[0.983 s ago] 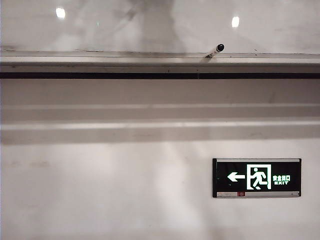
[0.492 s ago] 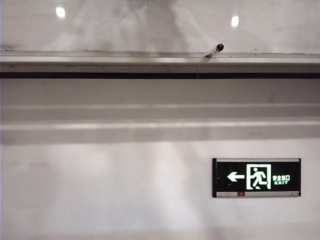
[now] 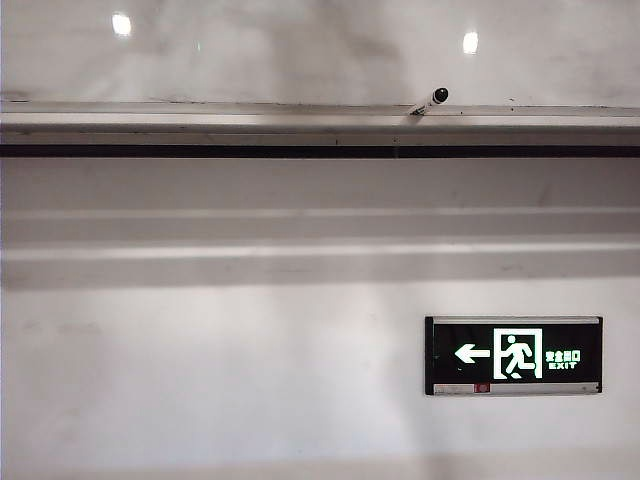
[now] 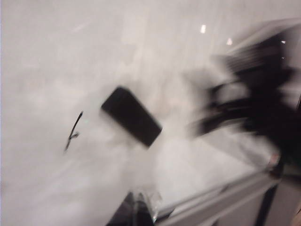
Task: Wipe the whiteboard clean using the black magnetic whiteboard eraser attached to the whiteboard.
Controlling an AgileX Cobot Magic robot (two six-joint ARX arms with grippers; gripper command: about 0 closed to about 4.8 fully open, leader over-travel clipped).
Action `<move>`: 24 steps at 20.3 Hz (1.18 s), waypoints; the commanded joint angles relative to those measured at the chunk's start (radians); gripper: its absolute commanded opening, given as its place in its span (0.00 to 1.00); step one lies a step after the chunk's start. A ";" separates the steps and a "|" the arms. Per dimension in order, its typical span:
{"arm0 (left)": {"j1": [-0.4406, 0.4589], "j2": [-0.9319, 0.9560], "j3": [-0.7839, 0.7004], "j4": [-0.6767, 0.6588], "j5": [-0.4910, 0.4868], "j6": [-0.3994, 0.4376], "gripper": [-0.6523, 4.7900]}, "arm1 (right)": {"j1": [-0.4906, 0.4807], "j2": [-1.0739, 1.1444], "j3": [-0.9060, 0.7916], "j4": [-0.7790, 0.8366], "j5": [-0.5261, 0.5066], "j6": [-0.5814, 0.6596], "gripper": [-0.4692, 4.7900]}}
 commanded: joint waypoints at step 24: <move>-0.347 0.912 0.674 0.481 -0.750 -0.415 1.00 | 0.144 -0.351 0.006 -0.097 0.008 -0.032 0.09</move>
